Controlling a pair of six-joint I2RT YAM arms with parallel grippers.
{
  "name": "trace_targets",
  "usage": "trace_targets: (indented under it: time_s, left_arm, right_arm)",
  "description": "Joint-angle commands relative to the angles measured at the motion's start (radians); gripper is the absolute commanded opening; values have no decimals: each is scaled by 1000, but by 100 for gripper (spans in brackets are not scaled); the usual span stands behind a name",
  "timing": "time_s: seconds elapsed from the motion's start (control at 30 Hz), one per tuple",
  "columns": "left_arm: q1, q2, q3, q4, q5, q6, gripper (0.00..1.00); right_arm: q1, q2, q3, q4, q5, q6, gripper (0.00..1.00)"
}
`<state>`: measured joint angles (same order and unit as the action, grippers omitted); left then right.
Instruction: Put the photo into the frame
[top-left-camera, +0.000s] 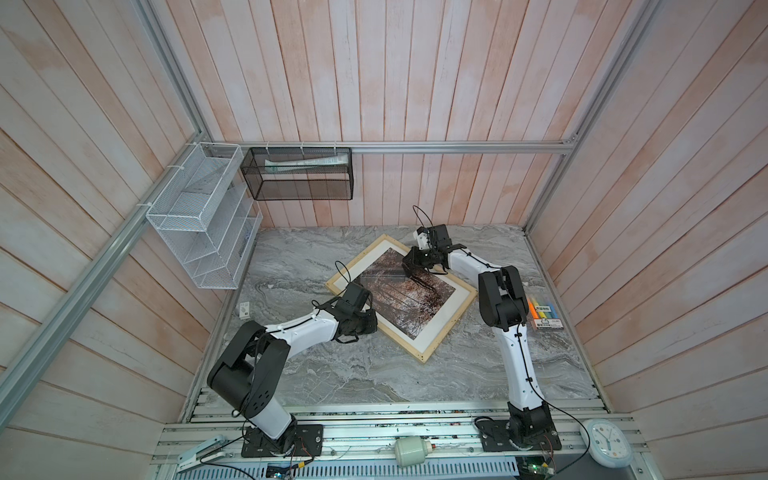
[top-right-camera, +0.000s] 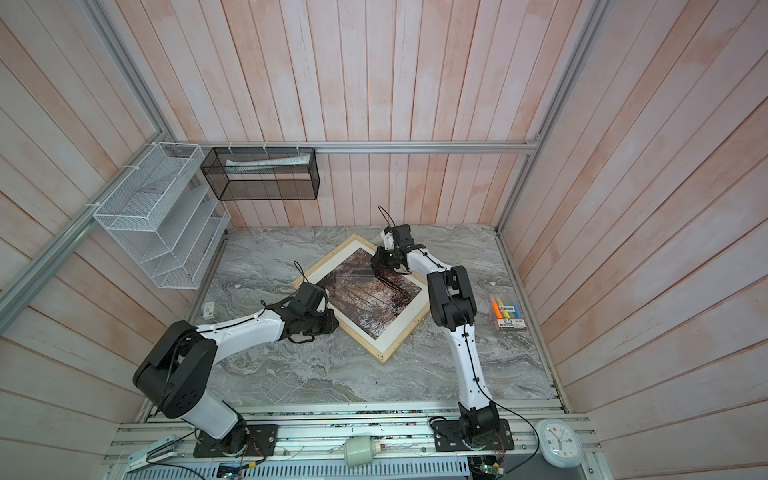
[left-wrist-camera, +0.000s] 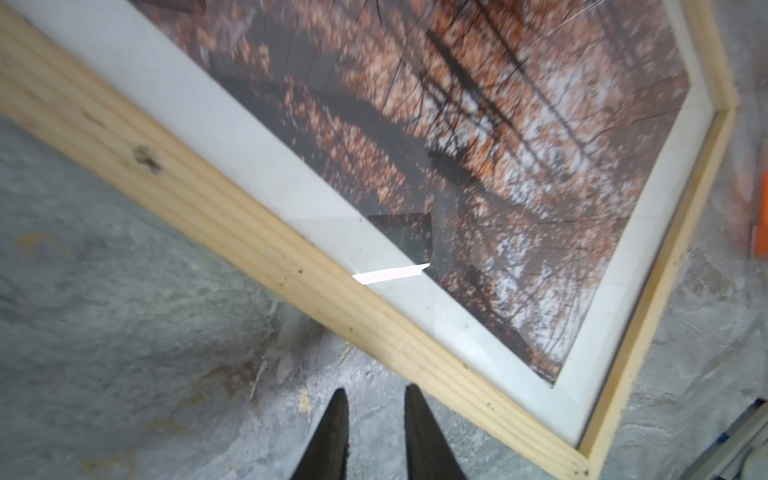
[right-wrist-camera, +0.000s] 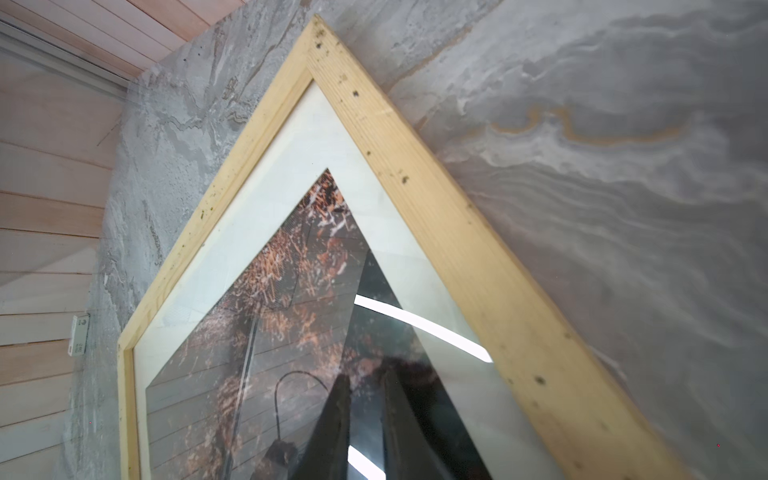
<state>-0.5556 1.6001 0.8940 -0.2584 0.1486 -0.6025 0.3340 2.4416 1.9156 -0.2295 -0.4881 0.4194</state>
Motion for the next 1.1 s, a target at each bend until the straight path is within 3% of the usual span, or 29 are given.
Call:
trace_targets:
  time_s: [0.0,0.17,0.43,0.63,0.83,1.07]
  left_arm:
    - [70,-41,68,-5,-42,59,28]
    - [199,42,178,36,-67,112,28]
    - [322,346,524,-13,-105,206,28]
    - [386,509,650,-3,-27,198,26]
    - [418,578,695,18,5,194,25]
    - [424,622,717,-1,12,200,24]
  right_arm:
    - [-43,-147,-124,7,21,-18,18]
    - [-66,-373,-417,99,54,-31,19]
    - [-178,-727,-895,186,54,-30,19]
    - [-262,-943,-1173,227,56,5,19]
    - [-280,-1069,-1336,257,71,49,19]
    - [-280,-1056,-1381,260,59,53,18]
